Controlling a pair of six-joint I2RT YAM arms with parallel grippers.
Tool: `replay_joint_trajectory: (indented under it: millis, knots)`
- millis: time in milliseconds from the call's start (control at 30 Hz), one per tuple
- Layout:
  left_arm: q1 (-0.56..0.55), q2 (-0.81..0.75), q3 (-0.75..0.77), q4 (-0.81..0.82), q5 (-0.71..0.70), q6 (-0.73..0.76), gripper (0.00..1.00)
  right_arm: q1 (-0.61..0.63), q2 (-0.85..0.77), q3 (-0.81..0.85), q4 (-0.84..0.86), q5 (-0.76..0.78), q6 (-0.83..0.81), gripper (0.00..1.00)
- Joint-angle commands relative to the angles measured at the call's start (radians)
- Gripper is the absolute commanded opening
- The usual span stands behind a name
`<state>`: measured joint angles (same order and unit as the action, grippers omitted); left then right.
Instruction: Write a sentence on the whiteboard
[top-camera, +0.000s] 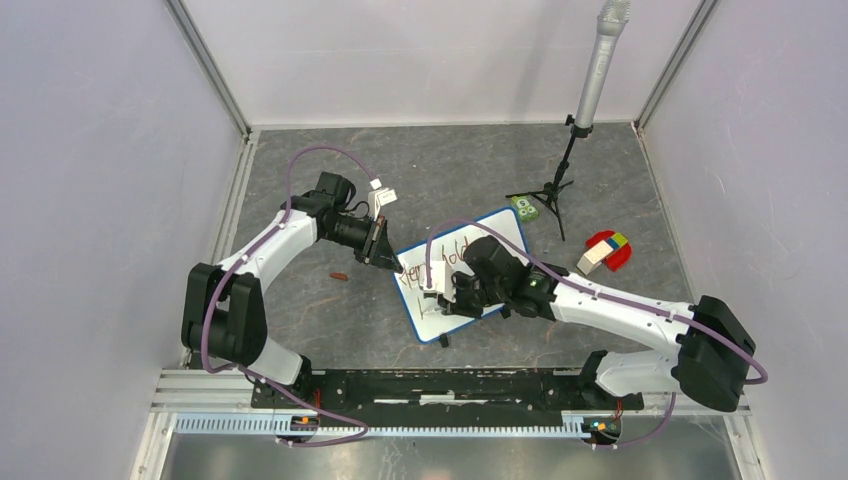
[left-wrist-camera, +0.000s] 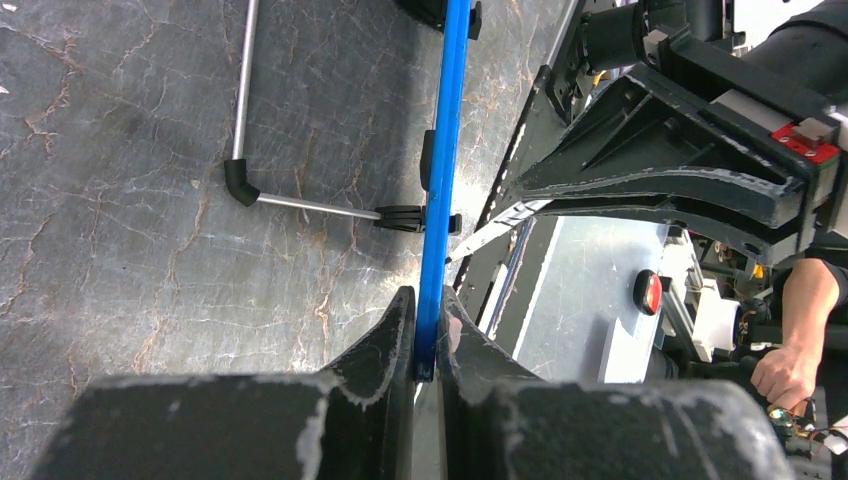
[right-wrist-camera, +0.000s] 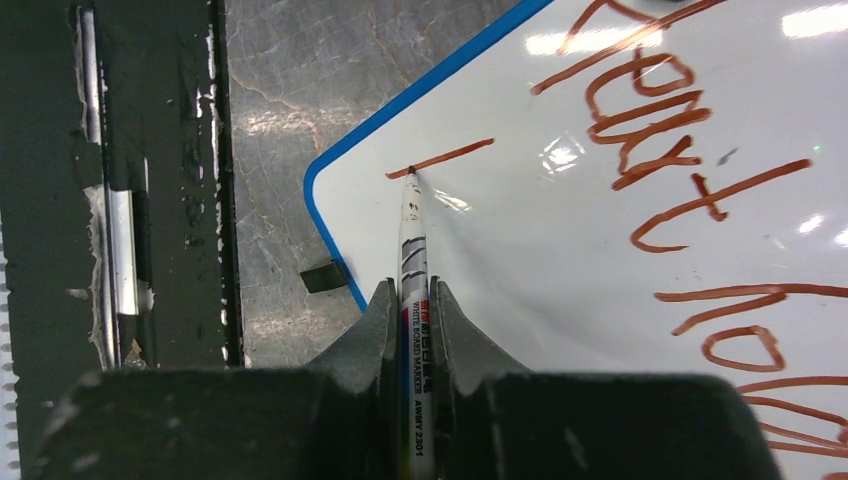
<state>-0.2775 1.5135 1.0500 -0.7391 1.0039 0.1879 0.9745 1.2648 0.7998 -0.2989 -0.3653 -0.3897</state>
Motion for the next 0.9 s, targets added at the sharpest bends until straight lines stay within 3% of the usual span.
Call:
replay_joint_trajectory:
  millis: [0, 467, 867]
  knots:
    - [-0.003, -0.013, 0.020, 0.023, -0.034, -0.008, 0.02, -0.006, -0.004, 0.066, 0.019, 0.043, 0.000, 0.00]
    - [-0.002, -0.016, 0.019, 0.021, -0.037, -0.006, 0.02, -0.041, -0.022, 0.052, -0.003, 0.069, -0.016, 0.00]
    - [-0.003, -0.010, 0.024, 0.021, -0.040, -0.006, 0.02, -0.018, -0.020, 0.000, -0.025, -0.006, -0.038, 0.00]
